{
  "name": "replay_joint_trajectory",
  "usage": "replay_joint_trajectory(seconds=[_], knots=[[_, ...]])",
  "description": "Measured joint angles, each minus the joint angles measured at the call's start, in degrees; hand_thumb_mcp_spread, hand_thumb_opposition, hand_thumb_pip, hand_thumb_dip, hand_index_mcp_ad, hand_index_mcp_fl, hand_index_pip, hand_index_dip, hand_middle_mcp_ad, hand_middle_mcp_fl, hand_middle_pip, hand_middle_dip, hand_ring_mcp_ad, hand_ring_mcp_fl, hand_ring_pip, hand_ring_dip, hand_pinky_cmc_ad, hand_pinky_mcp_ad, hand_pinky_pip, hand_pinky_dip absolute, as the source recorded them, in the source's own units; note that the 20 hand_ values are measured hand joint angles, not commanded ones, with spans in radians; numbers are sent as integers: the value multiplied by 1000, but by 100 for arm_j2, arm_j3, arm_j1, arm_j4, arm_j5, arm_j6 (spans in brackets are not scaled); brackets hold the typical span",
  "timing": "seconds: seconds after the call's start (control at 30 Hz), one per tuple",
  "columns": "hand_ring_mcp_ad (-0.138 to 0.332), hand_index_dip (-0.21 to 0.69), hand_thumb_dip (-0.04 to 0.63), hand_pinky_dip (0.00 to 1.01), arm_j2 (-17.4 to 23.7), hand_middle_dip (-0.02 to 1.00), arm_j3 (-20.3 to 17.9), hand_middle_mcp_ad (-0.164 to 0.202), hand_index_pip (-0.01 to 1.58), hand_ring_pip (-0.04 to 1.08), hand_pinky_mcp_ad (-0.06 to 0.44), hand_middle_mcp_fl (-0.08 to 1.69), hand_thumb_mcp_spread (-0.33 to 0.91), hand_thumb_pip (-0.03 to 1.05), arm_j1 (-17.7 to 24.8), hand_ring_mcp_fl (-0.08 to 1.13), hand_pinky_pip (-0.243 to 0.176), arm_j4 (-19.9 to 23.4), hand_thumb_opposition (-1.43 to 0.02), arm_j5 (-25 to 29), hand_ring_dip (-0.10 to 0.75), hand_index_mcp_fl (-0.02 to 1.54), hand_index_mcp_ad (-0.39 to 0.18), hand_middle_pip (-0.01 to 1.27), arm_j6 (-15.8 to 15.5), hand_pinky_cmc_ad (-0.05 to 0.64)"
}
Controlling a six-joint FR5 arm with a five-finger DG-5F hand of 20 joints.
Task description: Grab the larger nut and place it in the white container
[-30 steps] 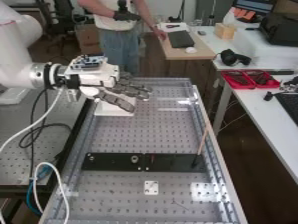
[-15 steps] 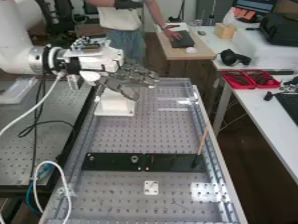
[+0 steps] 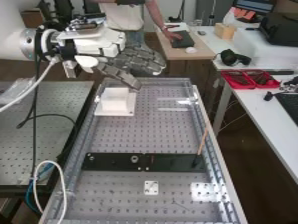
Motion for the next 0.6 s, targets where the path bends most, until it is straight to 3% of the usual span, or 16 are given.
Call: replay_joint_trajectory(seconds=[0.23, 0.4, 0.6], knots=[[129, 16, 223, 627, -98, 204, 176, 101, 443, 84, 293, 23, 229, 597, -202, 7, -106, -190, -761, -363, 84, 7, -87, 138, 35, 368], [133, 30, 222, 609, -172, 204, 331, 101, 260, 84, 293, 3, 223, 569, -328, 7, -105, -464, -757, -618, 84, 21, -87, 138, 18, 368], [133, 63, 206, 572, -172, 204, 344, 101, 176, 84, 293, 9, 222, 569, -381, 7, -105, -505, -759, -749, 84, 38, -87, 138, -3, 367]])
